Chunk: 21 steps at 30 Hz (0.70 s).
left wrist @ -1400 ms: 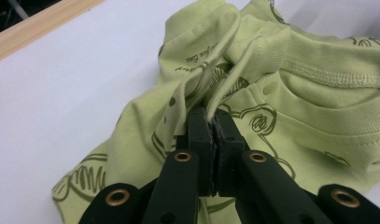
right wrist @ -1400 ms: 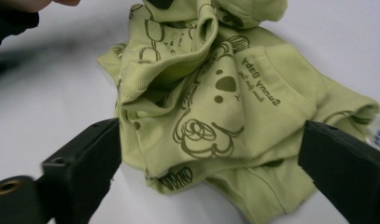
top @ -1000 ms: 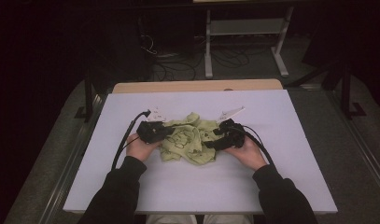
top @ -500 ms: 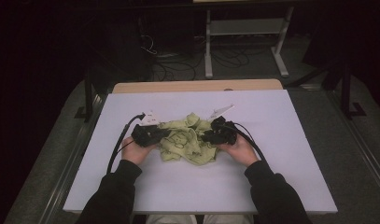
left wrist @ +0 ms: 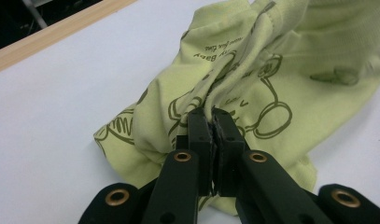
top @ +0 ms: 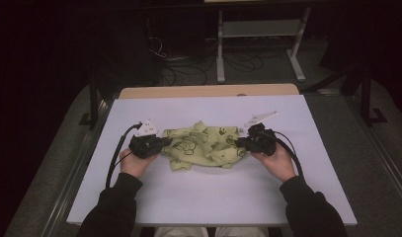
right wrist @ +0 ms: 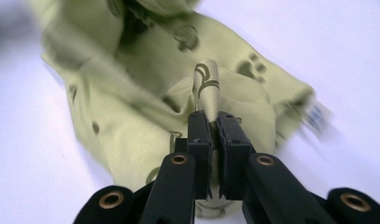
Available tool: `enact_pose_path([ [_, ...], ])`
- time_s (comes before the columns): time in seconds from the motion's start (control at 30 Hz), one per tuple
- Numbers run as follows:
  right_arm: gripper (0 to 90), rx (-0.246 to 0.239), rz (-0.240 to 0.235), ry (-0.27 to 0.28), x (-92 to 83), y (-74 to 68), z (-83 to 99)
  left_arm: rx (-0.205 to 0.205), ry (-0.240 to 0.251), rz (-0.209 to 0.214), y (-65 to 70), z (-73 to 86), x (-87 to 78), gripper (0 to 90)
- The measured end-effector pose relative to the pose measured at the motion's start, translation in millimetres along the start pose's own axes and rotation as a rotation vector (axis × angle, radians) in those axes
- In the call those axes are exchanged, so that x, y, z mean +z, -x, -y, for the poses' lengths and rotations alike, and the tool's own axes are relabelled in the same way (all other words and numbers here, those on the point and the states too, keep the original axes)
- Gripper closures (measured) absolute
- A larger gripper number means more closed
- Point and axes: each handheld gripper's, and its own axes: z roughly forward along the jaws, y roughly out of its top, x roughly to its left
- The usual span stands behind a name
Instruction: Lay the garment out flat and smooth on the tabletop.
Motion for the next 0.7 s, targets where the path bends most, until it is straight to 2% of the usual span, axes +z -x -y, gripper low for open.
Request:
enact_pose_path([
  [0.07, 83.9, 0.009, 0.006, 0.0, -2.5, 2.0, 3.0, 0.006, -0.003, -0.003, 0.0, 0.8, -0.3, 87.1],
  [0.23, 80.0, 0.106, -0.02, -0.007, -13.0, 13.5, 29.8, 0.018, -0.012, -0.002, 1.6, 2.7, -1.8, 87.1],
  [0.33, 78.0, 0.127, -0.015, -0.031, -14.7, 12.3, 38.1, 0.033, -0.019, -0.004, 4.0, 4.6, -3.2, 87.1],
  [0.43, 76.2, 0.143, -0.024, -0.042, -15.5, 12.5, 42.4, 0.026, -0.019, 0.0, 4.1, 5.9, -3.8, 87.1],
  [0.5, 71.1, 0.149, -0.019, -0.033, -18.7, 12.2, 44.1, 0.026, -0.022, 0.004, 4.1, 6.6, -3.7, 87.1],
  [0.6, 68.6, 0.152, -0.011, -0.016, -21.8, 13.0, 43.2, 0.028, -0.021, 0.005, 4.4, 7.2, -3.6, 87.0],
  [0.7, 62.3, 0.167, -0.023, 0.016, -25.8, 14.8, 42.0, 0.022, -0.017, 0.007, 4.6, 7.7, -4.0, 87.0],
])
